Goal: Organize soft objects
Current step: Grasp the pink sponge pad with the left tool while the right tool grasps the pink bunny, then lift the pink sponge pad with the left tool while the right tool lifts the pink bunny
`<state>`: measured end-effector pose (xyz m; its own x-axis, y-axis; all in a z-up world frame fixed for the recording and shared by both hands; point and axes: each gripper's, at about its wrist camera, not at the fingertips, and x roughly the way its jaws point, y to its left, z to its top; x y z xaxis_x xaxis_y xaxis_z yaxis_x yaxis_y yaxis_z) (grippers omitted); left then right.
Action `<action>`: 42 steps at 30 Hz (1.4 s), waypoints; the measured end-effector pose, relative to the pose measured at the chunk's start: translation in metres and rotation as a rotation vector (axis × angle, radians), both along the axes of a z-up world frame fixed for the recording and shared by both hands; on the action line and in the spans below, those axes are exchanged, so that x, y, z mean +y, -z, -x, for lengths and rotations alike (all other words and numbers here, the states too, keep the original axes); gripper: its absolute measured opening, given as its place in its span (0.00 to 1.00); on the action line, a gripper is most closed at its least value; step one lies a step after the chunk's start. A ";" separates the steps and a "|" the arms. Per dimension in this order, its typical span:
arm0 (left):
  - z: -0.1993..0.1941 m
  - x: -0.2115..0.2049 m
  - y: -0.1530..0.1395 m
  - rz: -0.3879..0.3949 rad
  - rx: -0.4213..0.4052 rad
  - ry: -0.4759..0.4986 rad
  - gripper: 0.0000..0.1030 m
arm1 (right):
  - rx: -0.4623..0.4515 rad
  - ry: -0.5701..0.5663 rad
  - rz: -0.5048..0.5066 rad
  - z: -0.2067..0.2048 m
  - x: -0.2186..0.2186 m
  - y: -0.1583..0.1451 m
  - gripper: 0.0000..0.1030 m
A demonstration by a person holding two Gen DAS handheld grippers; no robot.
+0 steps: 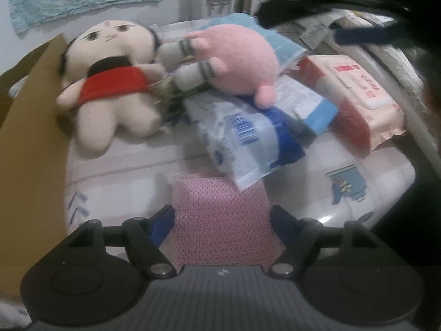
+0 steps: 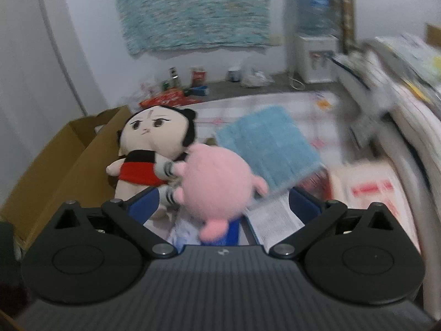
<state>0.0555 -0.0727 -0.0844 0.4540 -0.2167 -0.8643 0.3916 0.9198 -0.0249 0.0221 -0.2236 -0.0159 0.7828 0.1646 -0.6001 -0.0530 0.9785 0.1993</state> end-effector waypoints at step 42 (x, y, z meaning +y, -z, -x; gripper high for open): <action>0.008 0.025 0.004 0.035 -0.014 -0.069 0.78 | 0.114 0.347 -0.269 0.009 -0.089 0.030 0.51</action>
